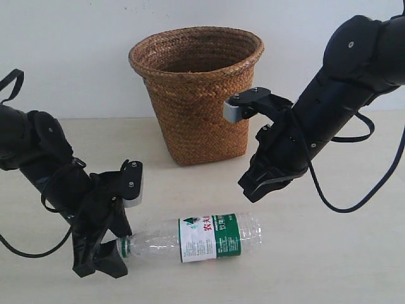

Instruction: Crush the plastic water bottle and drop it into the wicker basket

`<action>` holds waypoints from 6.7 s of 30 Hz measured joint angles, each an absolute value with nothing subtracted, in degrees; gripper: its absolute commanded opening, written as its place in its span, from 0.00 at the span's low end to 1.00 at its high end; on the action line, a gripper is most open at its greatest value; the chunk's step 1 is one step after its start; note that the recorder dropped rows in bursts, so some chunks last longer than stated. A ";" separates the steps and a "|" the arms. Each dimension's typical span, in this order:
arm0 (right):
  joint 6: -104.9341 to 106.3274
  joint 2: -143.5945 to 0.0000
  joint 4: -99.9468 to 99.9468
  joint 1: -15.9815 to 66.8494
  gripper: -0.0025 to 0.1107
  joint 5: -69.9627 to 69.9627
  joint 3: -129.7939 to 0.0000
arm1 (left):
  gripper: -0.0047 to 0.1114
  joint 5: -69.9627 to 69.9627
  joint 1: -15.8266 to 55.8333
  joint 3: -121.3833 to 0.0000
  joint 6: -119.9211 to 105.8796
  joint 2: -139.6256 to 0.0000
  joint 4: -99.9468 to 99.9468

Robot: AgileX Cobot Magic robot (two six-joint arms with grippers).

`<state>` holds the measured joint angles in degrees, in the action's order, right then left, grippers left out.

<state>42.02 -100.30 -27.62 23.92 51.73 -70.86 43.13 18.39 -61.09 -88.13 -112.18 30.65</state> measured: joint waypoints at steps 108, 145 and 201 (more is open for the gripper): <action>43.33 -117.85 -46.14 29.15 0.02 48.35 -78.78 | 0.08 42.84 18.39 -61.21 -87.73 -113.47 31.54; 24.05 -132.07 -36.17 28.69 0.02 64.91 -94.21 | 0.08 43.52 18.39 -61.21 -87.73 -113.47 32.93; 27.88 -129.46 -34.41 33.74 0.02 62.79 -92.92 | 0.08 41.09 18.74 -61.21 -87.71 -113.71 33.51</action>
<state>27.88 -129.46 -34.41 33.74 62.79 -92.92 41.09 18.74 -61.21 -87.71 -113.71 33.51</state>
